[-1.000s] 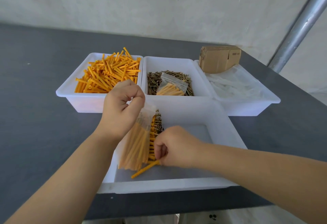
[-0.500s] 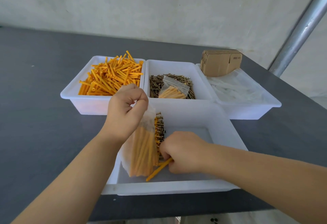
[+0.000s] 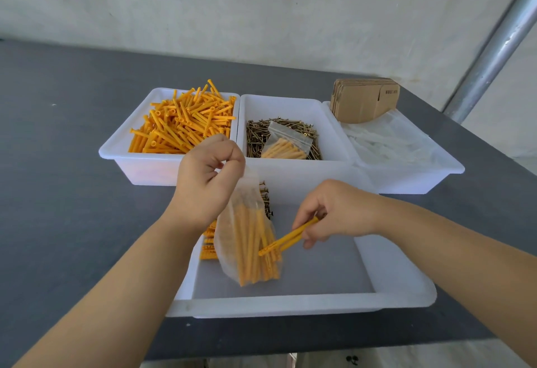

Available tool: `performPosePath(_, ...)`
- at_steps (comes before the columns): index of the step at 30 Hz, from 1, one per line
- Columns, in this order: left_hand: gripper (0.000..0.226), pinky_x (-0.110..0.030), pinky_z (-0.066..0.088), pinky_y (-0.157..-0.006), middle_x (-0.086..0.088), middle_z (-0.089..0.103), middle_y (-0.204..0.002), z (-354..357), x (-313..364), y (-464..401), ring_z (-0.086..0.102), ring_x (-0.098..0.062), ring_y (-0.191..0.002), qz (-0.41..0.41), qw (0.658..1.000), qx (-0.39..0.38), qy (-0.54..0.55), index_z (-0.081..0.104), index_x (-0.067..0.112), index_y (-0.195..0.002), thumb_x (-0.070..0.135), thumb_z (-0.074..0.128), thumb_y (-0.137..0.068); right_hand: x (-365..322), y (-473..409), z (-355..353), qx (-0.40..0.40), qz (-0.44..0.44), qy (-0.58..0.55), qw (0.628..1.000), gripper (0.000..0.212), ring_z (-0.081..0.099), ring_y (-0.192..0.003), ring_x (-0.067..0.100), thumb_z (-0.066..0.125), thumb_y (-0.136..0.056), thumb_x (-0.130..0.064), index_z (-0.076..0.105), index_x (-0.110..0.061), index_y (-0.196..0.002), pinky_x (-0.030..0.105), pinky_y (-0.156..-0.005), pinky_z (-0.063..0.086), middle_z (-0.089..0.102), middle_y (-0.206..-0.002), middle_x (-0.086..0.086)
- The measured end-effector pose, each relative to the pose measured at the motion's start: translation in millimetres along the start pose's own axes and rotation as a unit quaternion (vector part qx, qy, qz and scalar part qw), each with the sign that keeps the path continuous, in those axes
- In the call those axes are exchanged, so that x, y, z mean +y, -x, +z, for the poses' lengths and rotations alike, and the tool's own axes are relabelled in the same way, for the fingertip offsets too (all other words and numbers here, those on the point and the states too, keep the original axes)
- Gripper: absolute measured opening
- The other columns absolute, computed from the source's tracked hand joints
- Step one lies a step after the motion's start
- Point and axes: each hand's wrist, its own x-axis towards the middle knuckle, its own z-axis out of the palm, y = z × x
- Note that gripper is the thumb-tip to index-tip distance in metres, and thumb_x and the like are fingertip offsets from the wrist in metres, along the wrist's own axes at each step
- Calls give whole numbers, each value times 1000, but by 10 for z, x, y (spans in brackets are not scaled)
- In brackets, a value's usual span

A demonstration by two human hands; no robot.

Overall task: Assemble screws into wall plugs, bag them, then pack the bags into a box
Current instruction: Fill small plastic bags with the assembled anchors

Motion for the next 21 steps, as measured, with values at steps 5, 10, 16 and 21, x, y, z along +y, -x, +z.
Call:
performPosePath(5,26,-33,41,-65,-10,52,-70,18,2,4,50,-22,-72,15,1000,-19,-7,56,2,-62,19,42,-76,34,149,-235,36,27,59,997,20,62,-61,5,75,-76,-6,78,-24,-83,17,-59,47,75,-72,-3)
performPosePath(10,18,-28,40,-64,-8,52,-70,27,-29,-11,48,-19,-69,12,1000,-26,4,55,3,-63,7,45,-77,-40,205,-321,85,25,229,969,17,54,-56,1,74,-73,-10,78,-24,-81,16,-52,43,66,-65,-10)
performPosePath(16,24,-30,40,-64,-9,52,-70,22,-25,-3,49,-20,-69,26,999,-30,-5,55,3,-62,18,43,-76,-200,-21,-141,67,1,349,935,20,55,-73,8,65,-79,-7,76,-19,-89,19,-62,42,58,-70,-12)
performPosePath(21,24,-30,41,-65,-9,52,-71,15,-27,-3,49,-18,-70,21,999,-32,-6,55,3,-62,19,42,-76,-318,-201,-183,48,13,340,939,32,65,-95,19,62,-85,-4,75,-20,-109,31,-84,53,72,-102,-1)
